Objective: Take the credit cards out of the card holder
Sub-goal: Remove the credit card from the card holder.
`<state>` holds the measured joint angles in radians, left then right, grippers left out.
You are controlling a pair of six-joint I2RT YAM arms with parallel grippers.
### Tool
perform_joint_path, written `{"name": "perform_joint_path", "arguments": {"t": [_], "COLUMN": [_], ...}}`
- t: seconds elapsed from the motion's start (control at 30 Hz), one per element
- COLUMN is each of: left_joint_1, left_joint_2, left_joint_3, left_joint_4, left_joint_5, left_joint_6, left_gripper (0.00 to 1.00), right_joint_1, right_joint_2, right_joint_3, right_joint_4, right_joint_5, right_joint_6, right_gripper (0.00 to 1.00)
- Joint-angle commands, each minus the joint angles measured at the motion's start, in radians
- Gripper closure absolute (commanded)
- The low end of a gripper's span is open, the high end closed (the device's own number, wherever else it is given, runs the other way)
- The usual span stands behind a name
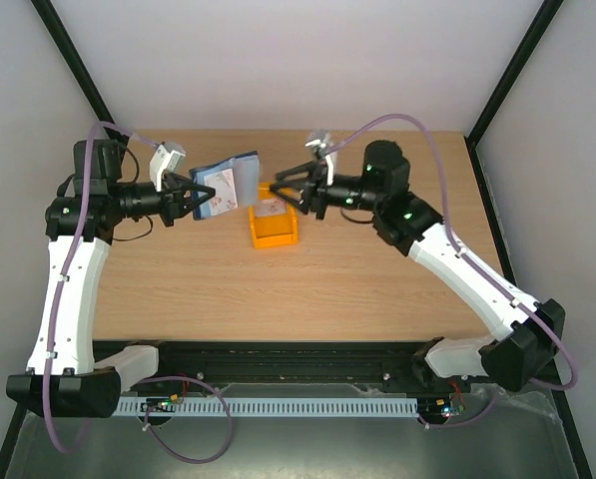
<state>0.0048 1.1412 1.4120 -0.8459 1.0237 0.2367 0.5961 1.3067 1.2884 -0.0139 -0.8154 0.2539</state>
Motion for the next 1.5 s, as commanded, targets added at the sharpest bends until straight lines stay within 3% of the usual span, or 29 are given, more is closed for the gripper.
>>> {"name": "perform_joint_path", "arguments": {"t": [0.0, 0.1, 0.2, 0.5, 0.57, 0.67, 0.9, 1.13, 1.23, 1.47], "left_joint_1": [-0.001, 0.013, 0.02, 0.02, 0.02, 0.02, 0.02, 0.02, 0.02, 0.02], "left_joint_2": [0.001, 0.003, 0.007, 0.012, 0.014, 0.011, 0.008, 0.006, 0.005, 0.002], "left_joint_3": [0.038, 0.072, 0.092, 0.092, 0.092, 0.089, 0.076, 0.071, 0.07, 0.052], "left_joint_4": [-0.072, -0.126, -0.153, -0.153, -0.153, -0.156, -0.164, -0.17, -0.172, -0.177], "left_joint_5": [0.19, 0.273, 0.314, 0.318, 0.317, 0.318, 0.322, 0.325, 0.325, 0.329], "left_joint_6": [0.1, 0.15, 0.178, 0.185, 0.184, 0.186, 0.202, 0.21, 0.214, 0.218], "left_gripper": [0.98, 0.98, 0.98, 0.98, 0.98, 0.98, 0.98, 0.98, 0.98, 0.92], "right_joint_1": [0.095, 0.101, 0.115, 0.152, 0.171, 0.18, 0.18, 0.181, 0.183, 0.183], "right_joint_2": [0.042, 0.082, 0.097, 0.143, 0.158, 0.177, 0.189, 0.199, 0.205, 0.18], "right_joint_3": [-0.035, -0.083, -0.135, -0.131, -0.121, -0.1, -0.055, -0.055, -0.04, -0.049], "right_joint_4": [0.277, 0.478, 0.666, 0.687, 0.679, 0.67, 0.672, 0.669, 0.668, 0.692], "right_joint_5": [-0.29, -0.243, -0.218, -0.231, -0.223, -0.209, -0.175, -0.179, -0.191, -0.226], "right_joint_6": [0.108, 0.277, 0.375, 0.368, 0.36, 0.364, 0.377, 0.377, 0.407, 0.407], "right_gripper": [0.68, 0.76, 0.79, 0.72, 0.75, 0.89, 0.97, 0.9, 0.98, 0.98]}}
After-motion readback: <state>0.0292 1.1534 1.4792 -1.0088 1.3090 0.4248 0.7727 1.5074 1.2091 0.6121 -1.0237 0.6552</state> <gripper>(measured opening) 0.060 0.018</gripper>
